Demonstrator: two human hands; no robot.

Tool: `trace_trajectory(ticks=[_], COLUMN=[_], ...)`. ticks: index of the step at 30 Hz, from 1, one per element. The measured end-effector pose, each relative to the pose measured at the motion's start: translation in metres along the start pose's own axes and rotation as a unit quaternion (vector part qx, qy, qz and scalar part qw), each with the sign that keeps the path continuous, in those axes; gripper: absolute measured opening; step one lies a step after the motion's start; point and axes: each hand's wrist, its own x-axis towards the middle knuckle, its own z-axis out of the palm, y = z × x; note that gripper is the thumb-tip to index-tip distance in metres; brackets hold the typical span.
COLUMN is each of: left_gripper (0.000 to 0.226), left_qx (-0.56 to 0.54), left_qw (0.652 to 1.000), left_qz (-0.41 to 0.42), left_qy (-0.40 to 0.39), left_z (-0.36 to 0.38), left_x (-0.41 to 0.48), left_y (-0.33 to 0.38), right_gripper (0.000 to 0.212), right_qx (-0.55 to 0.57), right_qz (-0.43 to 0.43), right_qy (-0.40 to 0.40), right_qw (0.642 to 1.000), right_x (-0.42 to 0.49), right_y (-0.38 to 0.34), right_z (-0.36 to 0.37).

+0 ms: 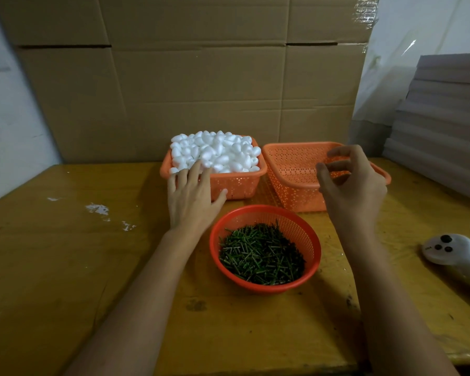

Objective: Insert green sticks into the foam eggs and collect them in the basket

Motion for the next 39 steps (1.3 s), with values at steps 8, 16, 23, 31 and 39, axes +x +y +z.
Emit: trace_trajectory(ticks=[8,16,23,31,39], left_gripper=[0.065,0.058,0.06,0.056,0.053], left_qx=[-0.04,-0.182,-0.346,-0.398,-0.403], left_qw=[0.999,0.978,0.921,0.891,0.887], left_qz=[0.017,0.054,0.175,0.217,0.226], left_qy=[-0.002,0.089,0.032,-0.005,-0.023], left_z=[0.0,-0.009,-0.025,-0.036,-0.04], left_x=[0.0,0.002,-0.003,-0.007,-0.009], left_y=[0.0,0.008,0.02,0.029,0.031], right_gripper=[0.022,0.027,0.052,0.054,0.048], right_qx=[0.003,0.111,0.207,0.298,0.321], right_qz=[-0.002,-0.01,-0.009,0.005,0.009], right_qy=[-0.004,-0.119,-0.248,-0.327,-0.359], right_qw=[1.0,0.987,0.946,0.897,0.876], right_x=[0.0,-0.005,-0.008,-0.013,-0.015], right_y=[0.001,-0.008,-0.016,-0.022,-0.027], right_z=[0.001,0.005,0.007,0.011,0.012])
